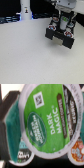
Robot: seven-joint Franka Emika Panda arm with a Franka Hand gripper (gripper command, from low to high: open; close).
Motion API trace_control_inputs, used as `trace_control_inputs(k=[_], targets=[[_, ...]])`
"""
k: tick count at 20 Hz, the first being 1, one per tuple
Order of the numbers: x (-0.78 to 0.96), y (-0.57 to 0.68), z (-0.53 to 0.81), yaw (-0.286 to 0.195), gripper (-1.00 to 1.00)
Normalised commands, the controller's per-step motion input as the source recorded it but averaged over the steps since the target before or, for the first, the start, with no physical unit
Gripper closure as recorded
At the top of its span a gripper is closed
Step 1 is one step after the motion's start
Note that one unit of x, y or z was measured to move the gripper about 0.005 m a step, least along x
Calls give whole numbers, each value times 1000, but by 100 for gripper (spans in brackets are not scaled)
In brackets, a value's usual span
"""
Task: Open the kcup holder, insert the kcup into the holder, and close the kcup holder
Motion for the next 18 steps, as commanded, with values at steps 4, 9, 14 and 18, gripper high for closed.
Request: trace_control_inputs(k=[4,9,14,18], targets=[[-123,-37,-26,-5,100],[-33,-69,-183,2,100],[-1,-50,-231,7,100],[1,-70,-189,2,100]])
